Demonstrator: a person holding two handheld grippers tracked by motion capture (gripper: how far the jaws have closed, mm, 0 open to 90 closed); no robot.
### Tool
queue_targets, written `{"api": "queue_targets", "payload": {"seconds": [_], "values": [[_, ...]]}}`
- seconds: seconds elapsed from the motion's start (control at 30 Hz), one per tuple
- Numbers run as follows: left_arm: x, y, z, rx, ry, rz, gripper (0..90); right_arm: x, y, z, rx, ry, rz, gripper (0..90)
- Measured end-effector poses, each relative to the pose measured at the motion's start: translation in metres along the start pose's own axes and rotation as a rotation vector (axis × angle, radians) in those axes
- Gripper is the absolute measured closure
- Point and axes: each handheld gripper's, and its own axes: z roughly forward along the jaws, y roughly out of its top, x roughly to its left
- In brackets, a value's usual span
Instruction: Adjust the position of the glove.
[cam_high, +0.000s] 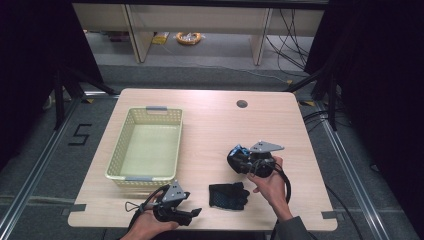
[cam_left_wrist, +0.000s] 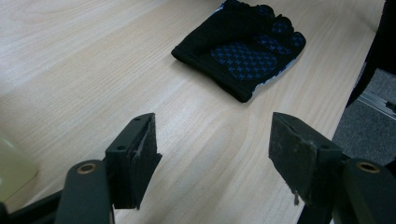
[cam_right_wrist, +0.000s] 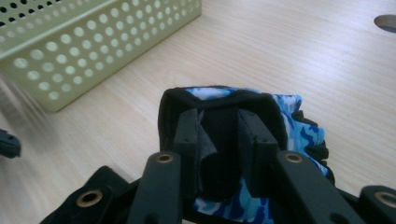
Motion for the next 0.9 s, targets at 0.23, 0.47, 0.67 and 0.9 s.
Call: {"api": "queue_targets", "payload": {"seconds": [0.23,0.47,0.67,0.9], "values": [[0.001,0.001,-0.002,-0.026,0.006,-0.024,32.4,0.025,0.0,-0.019,-0.019,-0.009,-0.017,71.7],[0.002,0.003,-0.004,-0.03,0.012,-0.03,32.4,0.052,-0.012,-0.035,-0.01,-0.014,-0.051,71.6],[0.001,0.003,-0.004,-0.026,0.011,-0.018,32.4,0.075,-0.025,-0.037,0.02,-0.005,-0.057,71.6],[0.002,0.003,-0.004,-0.039,0.015,-0.023,32.4,0.088,-0.033,-0.032,0.069,-0.017,-0.088,71.5]]}}
